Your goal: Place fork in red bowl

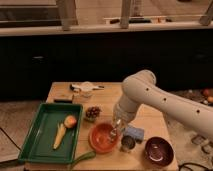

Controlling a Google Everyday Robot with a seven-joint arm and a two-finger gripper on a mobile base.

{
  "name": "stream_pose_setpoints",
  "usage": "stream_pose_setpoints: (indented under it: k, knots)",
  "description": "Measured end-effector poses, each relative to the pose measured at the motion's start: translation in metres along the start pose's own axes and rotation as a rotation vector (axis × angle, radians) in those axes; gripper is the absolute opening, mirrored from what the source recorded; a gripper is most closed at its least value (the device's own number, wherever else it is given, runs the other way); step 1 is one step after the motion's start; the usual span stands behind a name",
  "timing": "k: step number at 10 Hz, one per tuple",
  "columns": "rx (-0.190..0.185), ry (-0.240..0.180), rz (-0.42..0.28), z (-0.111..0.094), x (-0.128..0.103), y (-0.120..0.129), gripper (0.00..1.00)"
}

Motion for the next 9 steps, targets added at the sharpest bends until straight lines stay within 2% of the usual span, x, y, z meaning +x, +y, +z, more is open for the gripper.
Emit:
stream_pose_setpoints:
  k: [9]
  knots:
    - [-0.003, -0.006, 0.002, 0.0023, 0.0004, 0.0006, 0.0]
